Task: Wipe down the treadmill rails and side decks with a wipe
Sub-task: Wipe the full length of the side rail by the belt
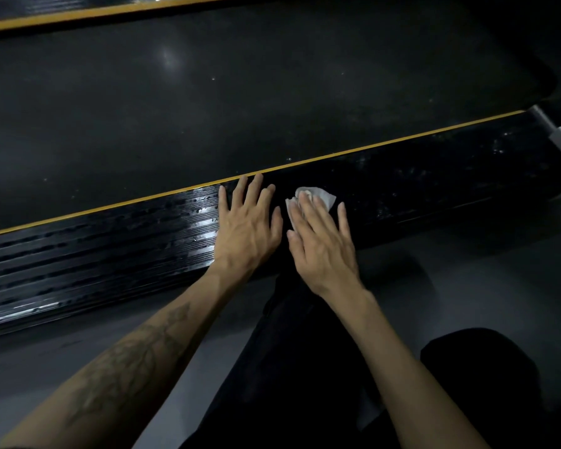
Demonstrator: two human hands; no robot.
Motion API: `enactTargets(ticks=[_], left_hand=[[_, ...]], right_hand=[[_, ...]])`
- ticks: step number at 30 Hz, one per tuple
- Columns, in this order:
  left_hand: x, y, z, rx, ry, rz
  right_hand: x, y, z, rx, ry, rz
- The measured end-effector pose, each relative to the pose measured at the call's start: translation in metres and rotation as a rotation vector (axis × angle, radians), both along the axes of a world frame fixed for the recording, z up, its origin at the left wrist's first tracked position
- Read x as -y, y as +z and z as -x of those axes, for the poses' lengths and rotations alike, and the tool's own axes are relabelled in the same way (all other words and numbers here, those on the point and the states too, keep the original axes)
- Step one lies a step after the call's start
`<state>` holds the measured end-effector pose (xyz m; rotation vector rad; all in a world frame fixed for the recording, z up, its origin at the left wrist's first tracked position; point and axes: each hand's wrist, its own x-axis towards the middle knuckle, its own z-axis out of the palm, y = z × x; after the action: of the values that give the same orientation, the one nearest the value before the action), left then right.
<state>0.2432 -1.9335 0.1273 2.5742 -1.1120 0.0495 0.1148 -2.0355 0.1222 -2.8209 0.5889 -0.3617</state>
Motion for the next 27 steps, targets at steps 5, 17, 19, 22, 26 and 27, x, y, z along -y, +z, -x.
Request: enactTargets(ticks=[5,17,19,22,26,27], left_hand=[[0.001,-0.002,-0.001,0.022,0.003,0.001],[0.002,-0.002,0.000,0.016,0.026,0.031],[0.003,-0.003,0.000,0.016,0.034,0.029],[0.003,-0.005,-0.001,0.005,0.036,0.026],[0.003,-0.006,-0.001,-0.004,0.035,0.043],[0.003,-0.005,-0.001,-0.008,0.036,0.040]], right_hand=[[0.003,0.000,0.003,-0.020,-0.071,0.021],[0.010,0.004,-0.001,-0.097,-0.086,0.018],[-0.001,0.004,-0.002,-0.099,-0.071,-0.006],[0.002,0.007,-0.017,-0.099,0.001,-0.016],[0.016,0.009,-0.020,-0.132,-0.038,0.005],[0.015,0.008,-0.016,-0.133,-0.069,0.003]])
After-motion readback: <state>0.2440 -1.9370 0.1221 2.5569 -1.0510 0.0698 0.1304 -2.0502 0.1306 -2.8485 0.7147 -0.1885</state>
